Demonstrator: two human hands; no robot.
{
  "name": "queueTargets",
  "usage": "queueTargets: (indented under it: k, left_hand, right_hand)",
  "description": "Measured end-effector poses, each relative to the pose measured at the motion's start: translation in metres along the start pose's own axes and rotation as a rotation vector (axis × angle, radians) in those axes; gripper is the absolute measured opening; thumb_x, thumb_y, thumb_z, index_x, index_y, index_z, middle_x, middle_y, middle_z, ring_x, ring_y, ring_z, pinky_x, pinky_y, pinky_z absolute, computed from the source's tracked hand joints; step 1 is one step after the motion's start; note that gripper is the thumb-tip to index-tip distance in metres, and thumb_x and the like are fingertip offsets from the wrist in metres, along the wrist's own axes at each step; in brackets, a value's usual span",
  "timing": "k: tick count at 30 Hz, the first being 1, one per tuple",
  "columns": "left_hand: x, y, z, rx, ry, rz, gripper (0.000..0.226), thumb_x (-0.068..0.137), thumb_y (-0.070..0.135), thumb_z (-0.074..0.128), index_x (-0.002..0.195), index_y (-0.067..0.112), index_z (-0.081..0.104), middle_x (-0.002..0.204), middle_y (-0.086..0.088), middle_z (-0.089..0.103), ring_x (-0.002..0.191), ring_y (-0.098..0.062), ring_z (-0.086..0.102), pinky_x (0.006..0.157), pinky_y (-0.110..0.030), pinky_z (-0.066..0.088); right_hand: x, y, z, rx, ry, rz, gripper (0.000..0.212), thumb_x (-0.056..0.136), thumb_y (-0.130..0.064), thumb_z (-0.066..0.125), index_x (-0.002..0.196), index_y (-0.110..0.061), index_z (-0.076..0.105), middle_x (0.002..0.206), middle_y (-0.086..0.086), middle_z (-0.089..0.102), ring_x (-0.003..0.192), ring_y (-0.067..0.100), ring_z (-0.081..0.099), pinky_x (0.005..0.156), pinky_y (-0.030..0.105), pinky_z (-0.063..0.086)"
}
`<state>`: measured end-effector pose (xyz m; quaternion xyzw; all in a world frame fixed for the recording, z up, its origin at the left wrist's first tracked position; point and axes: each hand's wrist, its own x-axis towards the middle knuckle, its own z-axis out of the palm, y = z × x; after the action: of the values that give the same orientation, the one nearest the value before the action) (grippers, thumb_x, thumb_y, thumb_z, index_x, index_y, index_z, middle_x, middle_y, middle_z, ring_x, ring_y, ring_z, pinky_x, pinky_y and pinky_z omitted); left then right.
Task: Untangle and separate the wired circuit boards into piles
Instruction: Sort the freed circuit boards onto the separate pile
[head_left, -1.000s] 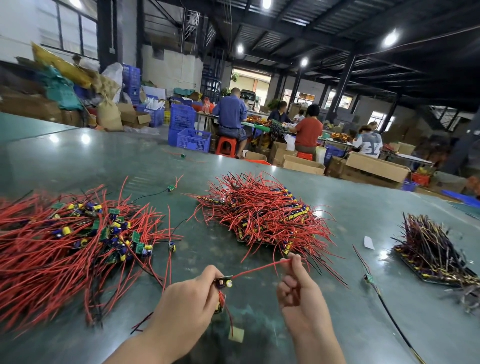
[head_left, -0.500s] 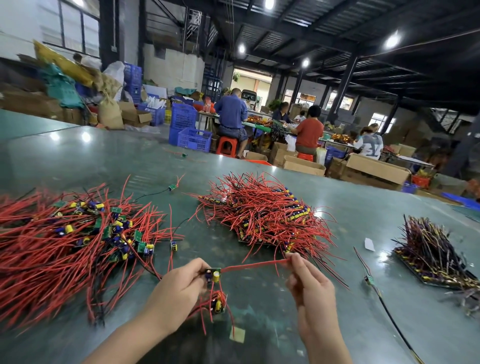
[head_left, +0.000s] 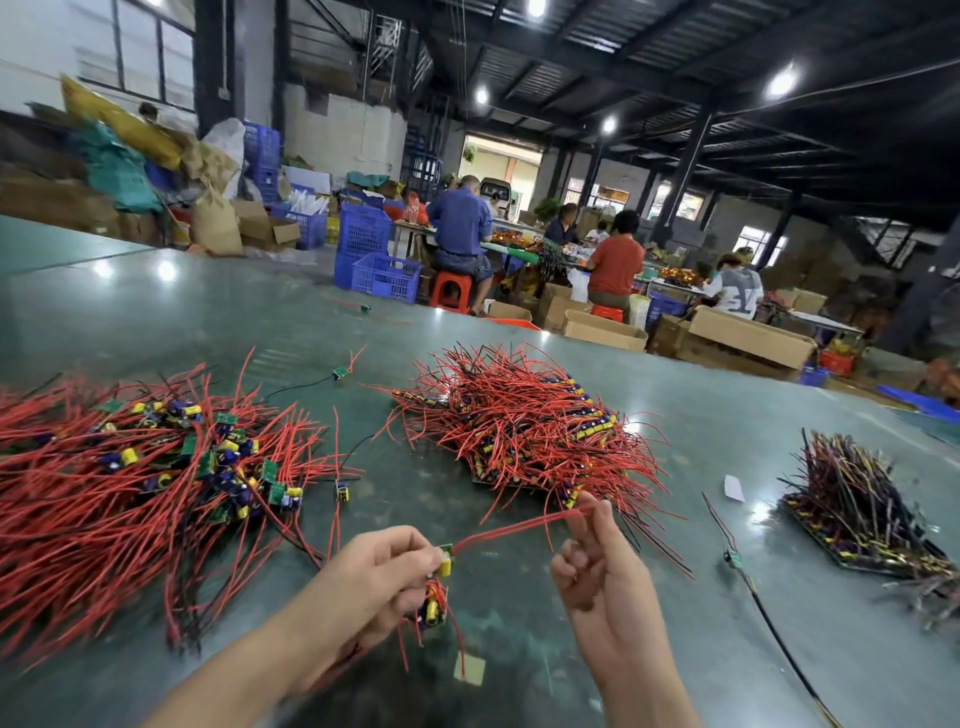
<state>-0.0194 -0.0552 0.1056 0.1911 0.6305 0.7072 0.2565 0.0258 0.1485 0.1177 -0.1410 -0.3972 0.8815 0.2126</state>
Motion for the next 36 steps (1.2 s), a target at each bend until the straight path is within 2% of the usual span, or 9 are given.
queueTargets:
  k: [5, 8, 10, 15, 21, 26, 30, 33, 36]
  left_hand:
    - [0.010, 0.001, 0.001, -0.449, 0.074, -0.018, 0.018, 0.073, 0.024, 0.060, 0.078, 0.006, 0.065, 0.062, -0.008, 0.058, 0.045, -0.012, 0.050, 0.039, -0.020, 0.042]
    - [0.013, 0.001, -0.008, -0.715, 0.094, 0.014, 0.032, 0.076, 0.027, 0.061, 0.093, 0.000, 0.062, 0.063, -0.001, 0.049, 0.051, -0.010, 0.047, 0.045, -0.022, 0.045]
    - [0.012, 0.003, -0.012, -0.816, 0.125, 0.036, 0.031, 0.077, 0.029, 0.060, 0.088, 0.001, 0.069, 0.062, 0.000, 0.047, 0.051, -0.011, 0.048, 0.046, -0.022, 0.046]
    - [0.011, 0.007, -0.015, -0.818, 0.237, 0.058, 0.023, 0.073, 0.025, 0.062, 0.079, 0.008, 0.076, 0.072, -0.006, 0.068, 0.061, -0.013, 0.066, 0.058, -0.025, 0.057]
    - [0.010, 0.002, -0.009, -0.734, 0.264, 0.144, 0.011, 0.073, 0.012, 0.059, 0.084, 0.013, 0.062, 0.094, -0.013, 0.073, 0.081, -0.019, 0.071, 0.071, -0.031, 0.058]
    - [0.006, -0.003, 0.002, -0.644, 0.251, 0.126, 0.006, 0.060, 0.020, 0.076, 0.065, 0.019, 0.074, 0.071, 0.005, 0.067, 0.071, -0.011, 0.057, 0.065, -0.025, 0.045]
    - [0.004, -0.010, 0.014, -0.548, 0.163, 0.045, 0.057, 0.022, 0.030, 0.098, 0.070, 0.012, 0.074, 0.066, -0.008, 0.062, 0.051, -0.014, 0.056, 0.048, -0.025, 0.053]
    - [0.004, -0.015, 0.014, -0.489, 0.096, 0.058, 0.053, 0.029, 0.023, 0.098, 0.075, 0.009, 0.074, 0.067, -0.008, 0.060, 0.053, -0.011, 0.055, 0.049, -0.019, 0.050]
    - [0.006, -0.016, 0.010, -0.485, -0.017, 0.059, 0.036, 0.061, 0.001, 0.081, 0.096, 0.006, 0.074, 0.087, -0.009, 0.071, 0.070, -0.010, 0.066, 0.063, -0.018, 0.055]
  right_hand:
    - [-0.006, 0.003, 0.002, -0.183, -0.003, 0.021, 0.030, 0.073, -0.037, 0.061, 0.096, -0.020, 0.070, 0.074, -0.002, 0.068, 0.048, 0.004, 0.051, 0.046, 0.016, 0.046]
    - [-0.009, 0.006, 0.006, -0.188, -0.076, 0.052, 0.026, 0.071, -0.029, 0.060, 0.091, -0.016, 0.071, 0.071, 0.000, 0.065, 0.050, 0.007, 0.050, 0.050, 0.019, 0.043]
    - [-0.012, 0.009, 0.010, -0.163, -0.153, 0.062, 0.023, 0.071, -0.025, 0.059, 0.084, -0.012, 0.073, 0.068, 0.002, 0.061, 0.050, 0.009, 0.047, 0.049, 0.020, 0.040]
    - [-0.016, 0.013, 0.013, -0.157, -0.236, 0.016, 0.022, 0.072, -0.023, 0.057, 0.076, -0.011, 0.075, 0.066, 0.006, 0.061, 0.052, 0.011, 0.049, 0.050, 0.021, 0.040]
    - [-0.014, 0.018, 0.008, -0.471, 0.008, -0.247, 0.030, 0.092, -0.004, 0.050, 0.079, -0.015, 0.075, 0.068, 0.000, 0.068, 0.051, 0.002, 0.043, 0.050, 0.012, 0.037]
    - [-0.025, 0.032, 0.021, -0.691, -0.252, -0.160, 0.026, 0.088, -0.002, 0.058, 0.086, -0.022, 0.074, 0.071, -0.004, 0.070, 0.054, 0.000, 0.050, 0.052, 0.011, 0.039]
    - [-0.033, 0.042, 0.027, -0.549, -0.372, -0.150, 0.019, 0.080, -0.013, 0.064, 0.097, -0.018, 0.071, 0.070, -0.005, 0.066, 0.053, 0.004, 0.053, 0.052, 0.013, 0.042]
    - [-0.027, 0.040, 0.021, -0.537, -0.298, -0.209, 0.019, 0.086, -0.007, 0.060, 0.080, -0.015, 0.077, 0.062, 0.000, 0.064, 0.052, 0.005, 0.050, 0.053, 0.015, 0.042]
    - [-0.022, 0.035, 0.017, -0.392, -0.232, -0.119, 0.014, 0.077, -0.016, 0.064, 0.079, -0.012, 0.077, 0.066, 0.003, 0.062, 0.054, 0.006, 0.051, 0.053, 0.015, 0.045]
